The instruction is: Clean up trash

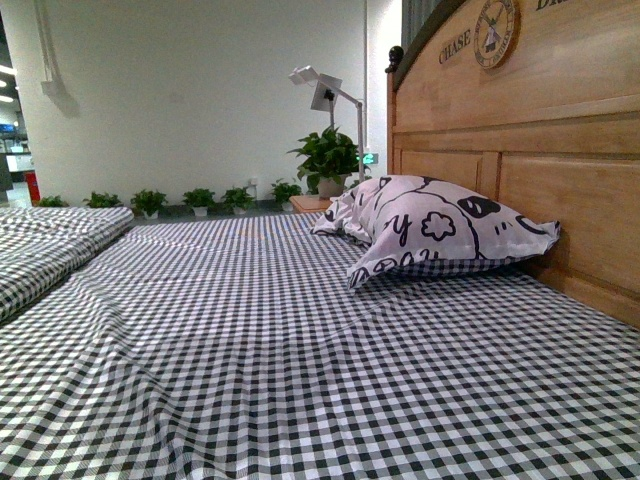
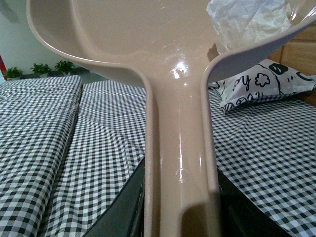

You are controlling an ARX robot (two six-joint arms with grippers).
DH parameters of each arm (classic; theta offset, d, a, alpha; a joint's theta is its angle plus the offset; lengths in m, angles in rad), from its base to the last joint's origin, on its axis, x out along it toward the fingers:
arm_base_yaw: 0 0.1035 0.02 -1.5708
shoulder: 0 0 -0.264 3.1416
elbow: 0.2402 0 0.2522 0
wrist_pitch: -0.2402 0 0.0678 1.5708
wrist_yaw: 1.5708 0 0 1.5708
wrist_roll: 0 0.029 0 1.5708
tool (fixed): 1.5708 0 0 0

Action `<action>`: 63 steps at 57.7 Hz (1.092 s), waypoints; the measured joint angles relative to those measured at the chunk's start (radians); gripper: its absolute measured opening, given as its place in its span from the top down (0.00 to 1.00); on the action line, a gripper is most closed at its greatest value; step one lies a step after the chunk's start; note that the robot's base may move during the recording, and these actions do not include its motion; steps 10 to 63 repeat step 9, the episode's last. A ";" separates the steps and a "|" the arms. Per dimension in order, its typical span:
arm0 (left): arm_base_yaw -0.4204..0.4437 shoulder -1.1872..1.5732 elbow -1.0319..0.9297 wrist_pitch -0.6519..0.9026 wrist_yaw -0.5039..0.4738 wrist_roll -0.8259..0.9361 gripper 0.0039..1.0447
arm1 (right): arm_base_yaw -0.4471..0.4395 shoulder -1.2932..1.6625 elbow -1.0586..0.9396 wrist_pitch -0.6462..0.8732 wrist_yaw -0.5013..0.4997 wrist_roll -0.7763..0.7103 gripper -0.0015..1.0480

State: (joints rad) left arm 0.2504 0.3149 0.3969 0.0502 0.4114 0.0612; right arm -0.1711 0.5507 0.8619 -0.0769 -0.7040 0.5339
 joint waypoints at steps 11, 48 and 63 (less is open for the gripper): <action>0.000 0.000 0.000 0.000 0.000 0.000 0.75 | 0.000 0.000 0.000 0.000 0.000 0.000 0.81; 0.000 0.000 0.000 0.000 0.000 0.000 0.75 | 0.000 0.000 0.000 0.000 0.000 0.000 0.81; 0.000 0.000 0.000 0.000 0.000 0.000 0.75 | 0.000 0.000 0.000 0.000 0.000 0.000 0.81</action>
